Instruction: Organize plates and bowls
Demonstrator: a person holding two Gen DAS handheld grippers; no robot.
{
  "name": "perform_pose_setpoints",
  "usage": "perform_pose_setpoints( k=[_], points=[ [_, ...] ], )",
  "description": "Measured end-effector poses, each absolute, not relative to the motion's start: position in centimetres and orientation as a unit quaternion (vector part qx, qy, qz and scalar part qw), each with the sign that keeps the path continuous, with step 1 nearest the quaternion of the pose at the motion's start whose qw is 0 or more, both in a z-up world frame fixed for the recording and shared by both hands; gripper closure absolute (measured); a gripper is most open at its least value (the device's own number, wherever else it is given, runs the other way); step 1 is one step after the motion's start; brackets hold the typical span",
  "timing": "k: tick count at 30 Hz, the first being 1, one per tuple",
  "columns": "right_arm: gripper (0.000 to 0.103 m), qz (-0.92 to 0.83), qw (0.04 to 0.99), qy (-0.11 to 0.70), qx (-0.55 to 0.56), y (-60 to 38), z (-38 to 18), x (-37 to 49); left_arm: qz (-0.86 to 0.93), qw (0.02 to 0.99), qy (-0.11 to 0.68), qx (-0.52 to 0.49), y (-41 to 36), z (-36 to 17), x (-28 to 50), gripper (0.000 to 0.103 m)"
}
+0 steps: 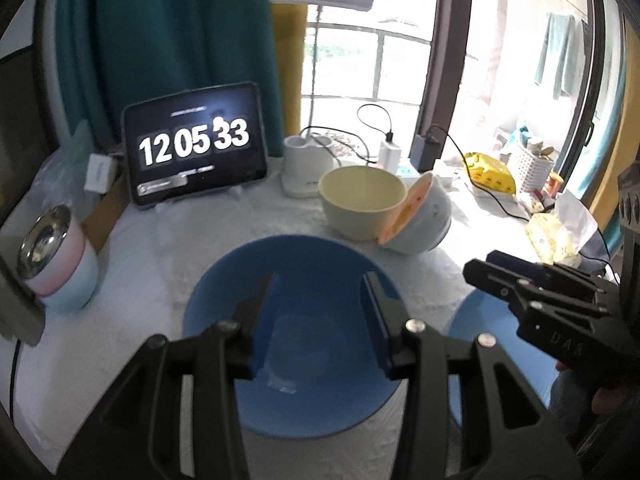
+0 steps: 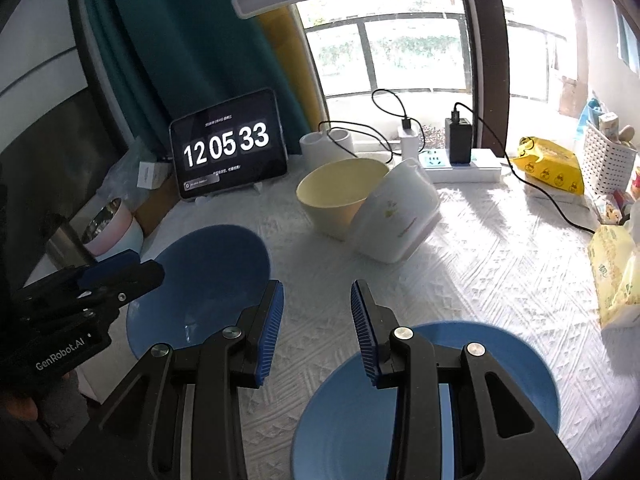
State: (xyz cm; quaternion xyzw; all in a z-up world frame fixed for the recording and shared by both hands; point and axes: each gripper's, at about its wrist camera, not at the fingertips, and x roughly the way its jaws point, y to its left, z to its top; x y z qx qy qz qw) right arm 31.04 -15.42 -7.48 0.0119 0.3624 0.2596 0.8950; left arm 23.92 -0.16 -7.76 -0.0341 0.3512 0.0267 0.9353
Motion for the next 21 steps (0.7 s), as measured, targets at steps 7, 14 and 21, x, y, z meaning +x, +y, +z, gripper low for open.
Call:
perform_pose_setpoints(
  k=[7,14,21],
  points=[
    [0.066,0.255,0.898,0.359,0.021,-17.2,-7.4,32.7,0.012,0.934,0.357,-0.02,-2.5,-7.6,27.1,0.06],
    [0.066,0.242,0.9,0.361,0.031,-19.0,-7.7,34.5,0.001,0.932,0.361,-0.011,-4.3,-7.7,29.8,0.06],
    [0.066,0.231,0.901,0.367,0.032,-20.2,-7.9,35.9,-0.015,0.929,0.37,-0.011,-5.5,-8.1,31.9,0.06]
  ],
)
